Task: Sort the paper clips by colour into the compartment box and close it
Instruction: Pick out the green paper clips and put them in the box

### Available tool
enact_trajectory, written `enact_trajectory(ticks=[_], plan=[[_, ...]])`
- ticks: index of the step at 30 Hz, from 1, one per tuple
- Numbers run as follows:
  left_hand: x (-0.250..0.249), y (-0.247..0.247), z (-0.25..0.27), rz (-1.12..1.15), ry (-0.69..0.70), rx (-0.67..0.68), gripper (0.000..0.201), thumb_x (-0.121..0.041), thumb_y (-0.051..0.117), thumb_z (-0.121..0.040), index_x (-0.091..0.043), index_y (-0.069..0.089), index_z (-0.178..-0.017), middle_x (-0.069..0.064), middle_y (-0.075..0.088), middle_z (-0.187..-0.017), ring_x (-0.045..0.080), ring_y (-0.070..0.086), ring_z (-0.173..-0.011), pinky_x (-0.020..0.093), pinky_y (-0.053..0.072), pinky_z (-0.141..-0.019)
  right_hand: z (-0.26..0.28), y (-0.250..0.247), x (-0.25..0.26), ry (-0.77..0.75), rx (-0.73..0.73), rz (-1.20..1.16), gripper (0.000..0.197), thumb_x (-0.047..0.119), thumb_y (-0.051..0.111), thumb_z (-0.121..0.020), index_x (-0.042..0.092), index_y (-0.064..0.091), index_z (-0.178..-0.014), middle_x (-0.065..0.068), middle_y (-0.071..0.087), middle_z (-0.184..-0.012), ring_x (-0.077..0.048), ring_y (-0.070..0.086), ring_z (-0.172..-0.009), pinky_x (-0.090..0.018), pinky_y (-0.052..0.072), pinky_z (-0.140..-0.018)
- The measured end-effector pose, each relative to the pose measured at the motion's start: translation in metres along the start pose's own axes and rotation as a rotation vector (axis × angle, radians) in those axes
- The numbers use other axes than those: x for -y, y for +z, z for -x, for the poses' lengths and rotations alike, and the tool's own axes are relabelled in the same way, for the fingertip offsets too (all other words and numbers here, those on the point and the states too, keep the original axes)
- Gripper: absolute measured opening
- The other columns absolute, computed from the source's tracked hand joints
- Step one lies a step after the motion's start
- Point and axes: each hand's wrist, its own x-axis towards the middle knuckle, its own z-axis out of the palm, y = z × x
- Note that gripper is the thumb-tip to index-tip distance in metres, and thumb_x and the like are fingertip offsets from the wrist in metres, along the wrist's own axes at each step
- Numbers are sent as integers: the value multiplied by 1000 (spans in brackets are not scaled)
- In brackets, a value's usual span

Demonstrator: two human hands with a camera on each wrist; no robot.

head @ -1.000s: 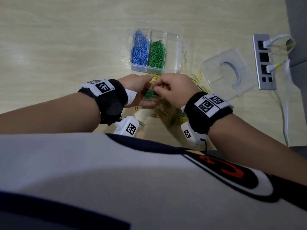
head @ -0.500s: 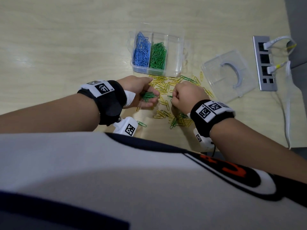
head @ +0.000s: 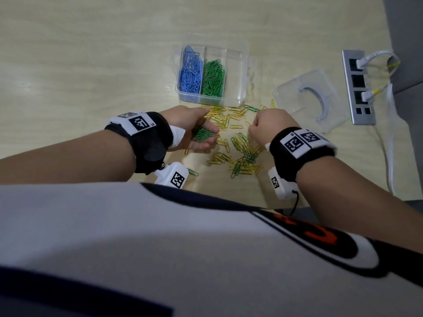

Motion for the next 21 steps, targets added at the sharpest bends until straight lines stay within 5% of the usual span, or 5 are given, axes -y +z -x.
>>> enact_trajectory(ticks=[4, 10, 21], plan=[[1, 1, -1, -16, 10, -15, 51, -42, 31, -101, -5, 59, -81, 10, 60, -59, 17, 57, -59, 24, 55, -55, 0, 8, -3, 1, 77, 60, 35, 45, 63, -83, 11, 67, -80, -6, 65, -78, -22, 62, -75, -29, 50, -66], [2, 1, -1, -18, 17, -14, 50, -42, 32, -101, -4, 59, -82, 11, 58, -65, 17, 58, -57, 24, 55, -57, 3, 14, 4, 3, -20, 32, 17, 24, 56, -86, 10, 66, -83, -7, 63, -82, -26, 61, -79, -30, 50, -68], [2, 2, 2, -13, 11, -37, 50, -42, 31, -101, -5, 59, -84, 11, 57, -70, 15, 57, -54, 23, 55, -56, 8, 15, 2, -66, -109, -41, 7, 22, 54, -86, 22, 61, -88, -2, 64, -87, -25, 60, -82, -34, 53, -72]])
